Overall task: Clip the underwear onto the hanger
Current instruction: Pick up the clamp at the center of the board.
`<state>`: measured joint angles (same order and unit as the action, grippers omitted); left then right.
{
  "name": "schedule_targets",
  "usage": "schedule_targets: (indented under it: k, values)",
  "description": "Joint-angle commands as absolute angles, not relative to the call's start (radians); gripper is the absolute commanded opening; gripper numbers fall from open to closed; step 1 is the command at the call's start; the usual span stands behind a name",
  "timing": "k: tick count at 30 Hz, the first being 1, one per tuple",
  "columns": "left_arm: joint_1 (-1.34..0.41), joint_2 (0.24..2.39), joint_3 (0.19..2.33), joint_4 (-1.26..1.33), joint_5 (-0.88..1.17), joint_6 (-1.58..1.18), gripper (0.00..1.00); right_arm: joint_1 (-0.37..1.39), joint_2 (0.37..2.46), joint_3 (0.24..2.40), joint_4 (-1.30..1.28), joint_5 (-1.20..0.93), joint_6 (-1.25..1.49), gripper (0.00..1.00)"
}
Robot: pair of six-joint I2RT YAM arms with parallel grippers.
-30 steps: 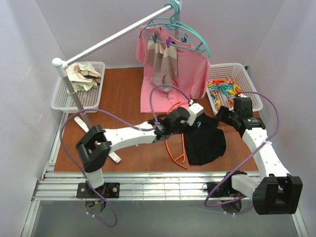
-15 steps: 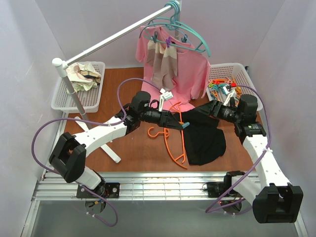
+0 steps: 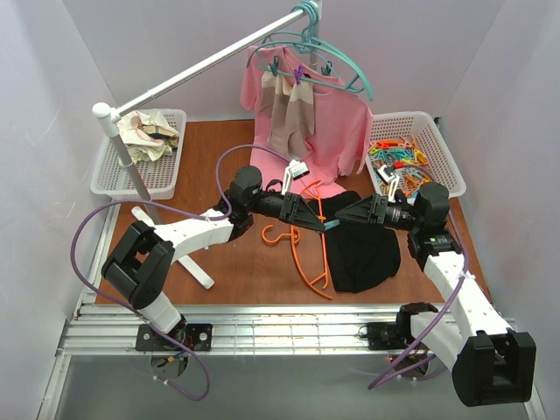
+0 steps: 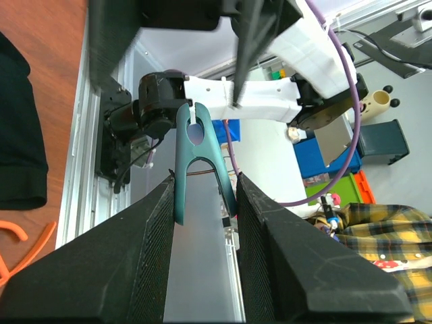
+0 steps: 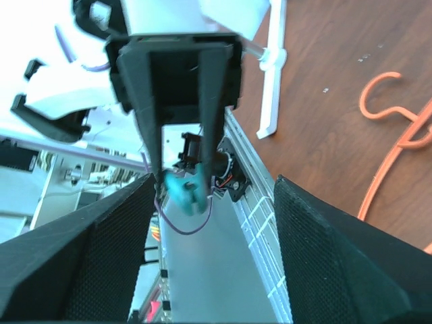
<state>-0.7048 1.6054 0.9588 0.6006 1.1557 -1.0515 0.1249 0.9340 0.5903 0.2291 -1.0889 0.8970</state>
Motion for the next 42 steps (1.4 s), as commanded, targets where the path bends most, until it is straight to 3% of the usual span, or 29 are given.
schedule_targets:
  k: [1,10,17,25,32,38,40,42]
  values:
    - [-0.698,1.620,0.953,0.779,1.175,-1.152,0.30,0.135,0.919,0.606,0.310,-1.158,0.943,0.62]
    - [-0.698,1.631,0.942,0.822,1.141,-1.172,0.29,0.164,0.950,0.618,0.310,-1.184,0.951,0.55]
    - [-0.698,1.626,0.936,0.819,1.144,-1.173,0.28,0.167,0.948,0.618,0.310,-1.180,0.951,0.39]
    - [-0.698,1.618,0.927,0.818,1.144,-1.172,0.28,0.170,0.945,0.618,0.311,-1.183,0.951,0.30]
    - [-0.698,1.631,0.933,0.825,1.147,-1.183,0.29,0.181,0.951,0.627,0.314,-1.187,0.948,0.16]
    - [-0.698,1.625,0.930,0.822,1.135,-1.181,0.44,0.187,0.956,0.630,0.314,-1.189,0.945,0.02]
    - [-0.699,1.612,0.928,0.819,1.118,-1.174,0.53,0.187,0.951,0.627,0.314,-1.186,0.946,0.01]
    - [-0.698,1.602,0.925,0.816,1.101,-1.167,0.54,0.187,0.950,0.623,0.313,-1.180,0.948,0.01]
